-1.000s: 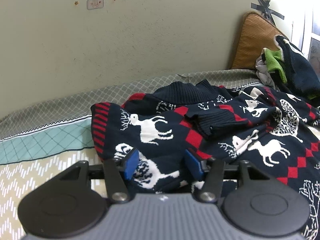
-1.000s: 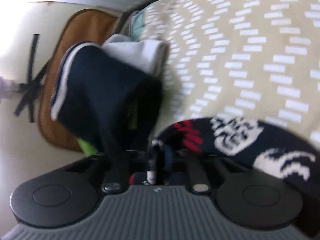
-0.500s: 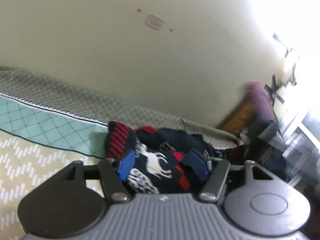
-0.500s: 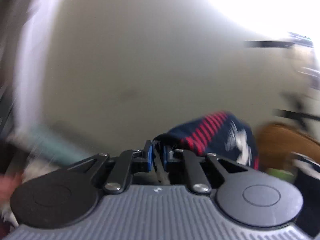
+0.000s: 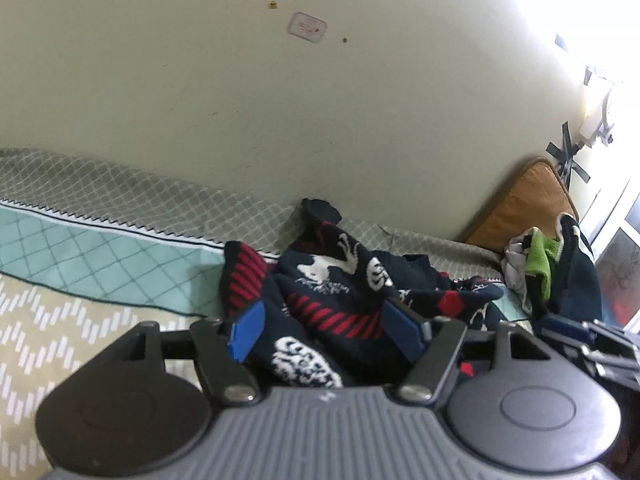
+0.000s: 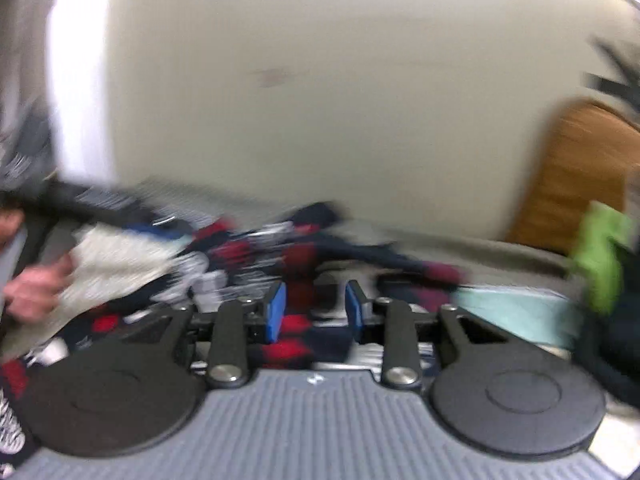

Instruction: Fold small clothes

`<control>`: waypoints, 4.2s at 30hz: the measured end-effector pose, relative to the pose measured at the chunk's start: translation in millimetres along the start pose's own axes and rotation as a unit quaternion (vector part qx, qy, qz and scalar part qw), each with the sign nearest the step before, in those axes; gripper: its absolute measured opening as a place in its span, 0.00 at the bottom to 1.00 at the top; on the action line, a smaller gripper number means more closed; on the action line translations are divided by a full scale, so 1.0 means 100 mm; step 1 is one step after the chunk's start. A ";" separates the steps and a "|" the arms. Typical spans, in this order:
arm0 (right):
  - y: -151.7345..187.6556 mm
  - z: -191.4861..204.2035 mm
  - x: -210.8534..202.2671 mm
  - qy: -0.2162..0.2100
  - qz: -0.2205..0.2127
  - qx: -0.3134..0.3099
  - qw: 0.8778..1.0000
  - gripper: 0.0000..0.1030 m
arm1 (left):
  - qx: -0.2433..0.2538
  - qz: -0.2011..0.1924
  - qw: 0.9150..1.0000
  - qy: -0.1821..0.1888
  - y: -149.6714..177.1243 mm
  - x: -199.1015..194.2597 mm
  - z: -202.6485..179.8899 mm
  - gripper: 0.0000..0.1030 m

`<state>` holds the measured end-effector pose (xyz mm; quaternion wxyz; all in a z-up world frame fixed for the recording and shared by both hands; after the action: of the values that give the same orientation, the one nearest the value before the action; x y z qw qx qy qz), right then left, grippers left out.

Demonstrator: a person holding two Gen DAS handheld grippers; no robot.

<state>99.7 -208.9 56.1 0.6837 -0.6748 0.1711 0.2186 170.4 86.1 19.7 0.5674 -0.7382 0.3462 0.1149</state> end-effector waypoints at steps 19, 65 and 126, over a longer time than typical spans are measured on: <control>-0.39 -0.82 1.32 0.043 0.087 0.143 0.985 0.18 | 0.018 0.047 0.998 -0.027 0.18 0.47 -0.47 0.10; -1.03 0.40 1.21 -0.116 0.018 0.240 0.964 0.13 | -0.124 -0.011 0.990 -0.069 -0.18 0.10 0.19 0.40; 0.41 0.09 -0.22 0.024 0.070 -0.009 0.997 0.48 | 0.079 0.025 0.995 -0.047 0.28 0.44 -0.57 0.29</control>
<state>58.8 -201.9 33.0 0.6566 -0.6720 0.2323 0.2515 171.8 13.3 -7.5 0.6367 -0.6758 0.3457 0.1356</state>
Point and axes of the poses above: each gripper's, at about its wrist camera, not at the fingertips, and x roughly the way its jaws point, z to its left, y to its underside, the point moved 1 cm from there along x, roughly the way its jaws point, and after that the axes turned 3 degrees about -y, right-handed, at the moved point
